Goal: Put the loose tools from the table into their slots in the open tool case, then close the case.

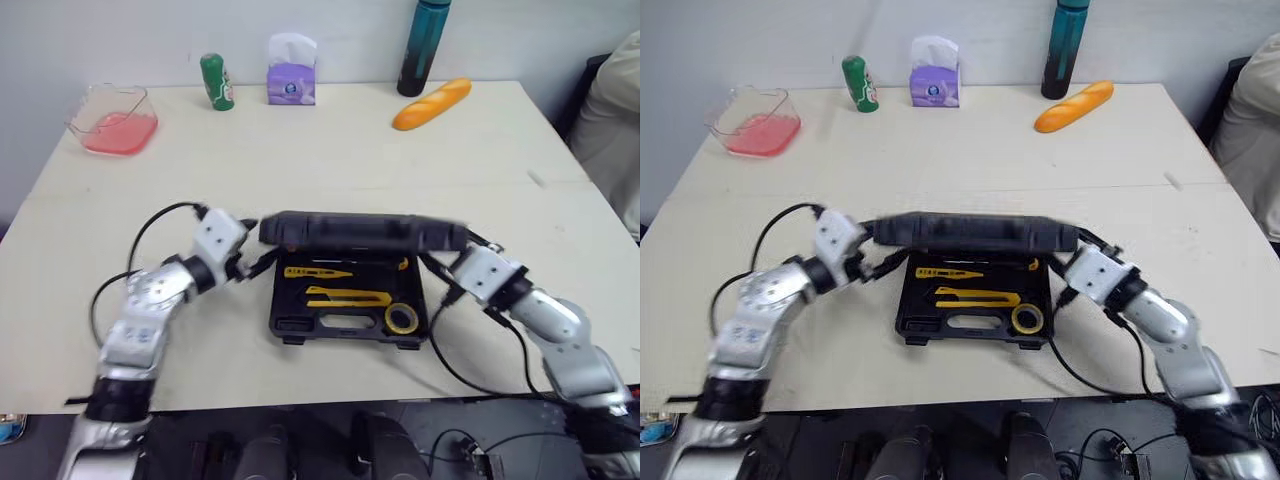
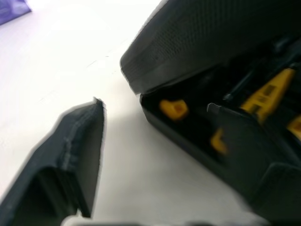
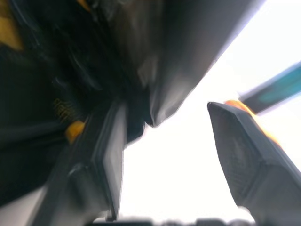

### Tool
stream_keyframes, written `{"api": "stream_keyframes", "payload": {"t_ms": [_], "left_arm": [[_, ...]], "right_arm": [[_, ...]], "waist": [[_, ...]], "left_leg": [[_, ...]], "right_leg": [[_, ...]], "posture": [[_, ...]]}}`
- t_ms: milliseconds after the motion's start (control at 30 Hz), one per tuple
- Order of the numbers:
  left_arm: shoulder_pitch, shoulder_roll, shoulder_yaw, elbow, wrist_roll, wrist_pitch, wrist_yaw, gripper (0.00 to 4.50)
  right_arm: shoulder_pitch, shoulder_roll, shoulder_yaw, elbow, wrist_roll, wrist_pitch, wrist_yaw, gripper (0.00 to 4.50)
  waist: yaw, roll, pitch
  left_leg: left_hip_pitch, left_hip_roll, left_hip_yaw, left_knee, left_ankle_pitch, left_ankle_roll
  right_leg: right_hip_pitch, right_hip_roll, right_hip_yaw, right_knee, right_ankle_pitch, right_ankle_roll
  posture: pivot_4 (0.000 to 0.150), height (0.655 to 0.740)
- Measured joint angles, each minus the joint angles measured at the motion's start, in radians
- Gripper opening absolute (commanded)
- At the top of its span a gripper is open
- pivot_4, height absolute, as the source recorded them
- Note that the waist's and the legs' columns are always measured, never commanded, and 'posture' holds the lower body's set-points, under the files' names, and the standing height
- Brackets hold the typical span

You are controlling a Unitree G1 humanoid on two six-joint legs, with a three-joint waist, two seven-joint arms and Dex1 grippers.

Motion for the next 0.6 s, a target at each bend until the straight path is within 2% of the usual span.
{"api": "stream_keyframes", "payload": {"t_ms": [67, 133, 200, 267, 367, 600], "left_arm": [[0.087, 0.083, 0.092, -0.074, -0.101, 0.093, -0.070, 4.48], [0.253, 0.227, 0.243, -0.143, -0.233, 0.206, -0.210, 4.48], [0.327, 0.298, 0.366, -0.125, -0.311, 0.294, -0.295, 4.48], [0.329, 0.327, 0.434, -0.090, -0.363, 0.342, -0.327, 4.48], [0.260, 0.332, 0.463, 0.001, -0.389, 0.366, -0.305, 4.48], [0.160, 0.299, 0.349, 0.059, -0.359, 0.336, -0.238, 4.48]], "right_arm": [[0.121, -0.074, -0.055, -0.099, 0.105, 0.099, 0.097, 2.70], [0.332, -0.160, -0.229, -0.227, 0.272, 0.227, 0.251, 2.70], [0.463, -0.197, -0.382, -0.269, 0.396, 0.347, 0.360, 2.70], [0.504, -0.207, -0.472, -0.288, 0.489, 0.443, 0.407, 2.70], [0.522, -0.219, -0.543, -0.293, 0.589, 0.560, 0.448, 2.70], [0.495, -0.215, -0.519, -0.295, 0.608, 0.645, 0.450, 2.70]], "waist": [[0.003, 0.000, 0.000], [0.006, 0.001, 0.001], [0.014, 0.000, 0.003], [0.022, 0.000, 0.003], [0.032, 0.000, 0.002], [0.026, 0.001, 0.002]], "left_leg": [[0.001, 0.001, -0.003, 0.002, 0.000, 0.000], [0.003, 0.001, -0.005, 0.000, -0.001, -0.001], [0.010, 0.001, -0.009, 0.001, -0.003, 0.000], [0.019, 0.003, -0.009, 0.000, -0.010, 0.002], [0.019, 0.004, -0.010, 0.000, -0.015, 0.001], [0.015, 0.007, -0.003, -0.002, -0.010, -0.004]], "right_leg": [[0.003, 0.000, -0.001, -0.001, 0.000, -0.001], [0.005, -0.001, -0.002, -0.001, -0.001, -0.002], [0.015, 0.000, -0.005, -0.010, -0.002, -0.003], [0.024, 0.001, -0.005, -0.013, -0.001, -0.006], [0.023, -0.001, -0.004, -0.013, -0.001, -0.007], [0.018, 0.004, -0.004, -0.010, -0.002, -0.009]], "posture": [[0.150, 0.7400], [0.150, 0.7400], [0.150, 0.7400], [0.150, 0.7400], [0.150, 0.7400], [0.150, 0.7400]]}}
